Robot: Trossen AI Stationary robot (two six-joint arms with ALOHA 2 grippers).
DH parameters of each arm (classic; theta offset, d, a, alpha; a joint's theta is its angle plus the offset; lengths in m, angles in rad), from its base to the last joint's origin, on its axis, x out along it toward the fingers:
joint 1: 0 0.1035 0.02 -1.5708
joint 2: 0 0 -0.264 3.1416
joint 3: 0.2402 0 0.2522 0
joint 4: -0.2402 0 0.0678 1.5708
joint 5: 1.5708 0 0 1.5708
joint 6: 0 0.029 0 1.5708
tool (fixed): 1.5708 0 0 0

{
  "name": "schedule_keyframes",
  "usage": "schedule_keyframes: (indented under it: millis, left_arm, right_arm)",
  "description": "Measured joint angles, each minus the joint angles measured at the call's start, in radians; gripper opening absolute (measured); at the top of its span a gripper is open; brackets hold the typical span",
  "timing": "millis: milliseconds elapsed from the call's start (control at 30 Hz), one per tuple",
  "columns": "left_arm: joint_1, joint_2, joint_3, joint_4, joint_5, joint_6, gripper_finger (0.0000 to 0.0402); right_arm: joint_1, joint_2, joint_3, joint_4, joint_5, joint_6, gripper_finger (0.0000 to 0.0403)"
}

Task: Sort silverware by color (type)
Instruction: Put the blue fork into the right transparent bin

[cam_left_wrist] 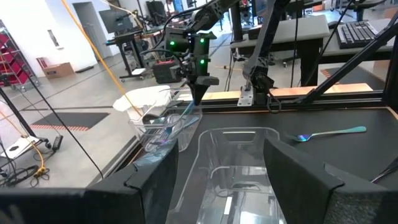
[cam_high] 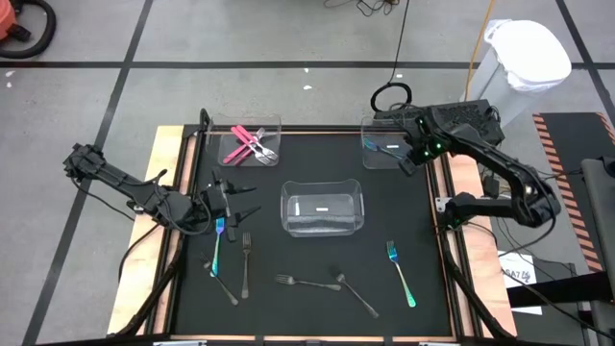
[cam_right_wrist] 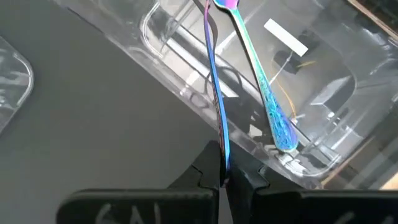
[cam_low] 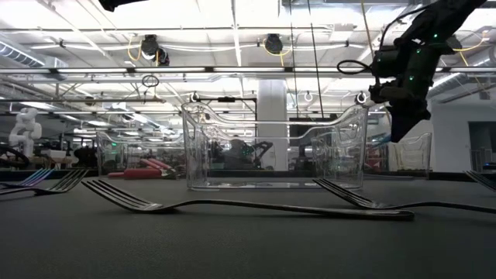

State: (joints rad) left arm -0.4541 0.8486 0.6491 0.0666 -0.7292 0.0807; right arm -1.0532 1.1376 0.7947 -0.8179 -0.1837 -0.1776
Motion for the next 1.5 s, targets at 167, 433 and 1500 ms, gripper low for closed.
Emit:
schedule_keyframes:
  millis: [167,433,1500]
  left_arm:
    - [0.000,0.000,0.000,-0.001,0.000,0.002,0.0238]
    - [0.000,0.000,0.000,-0.001,0.000,-0.006,0.0238]
    - [0.000,0.000,0.000,-0.005,0.046,-0.023,0.0238]
  right_arm:
    - [0.001,0.019,0.001,0.021,-0.003,0.000,0.0004]
    - [0.001,0.020,0.001,0.021,-0.001,0.000,0.0004]
    - [0.002,-0.101,-0.003,-0.024,0.094,0.042,0.0095]
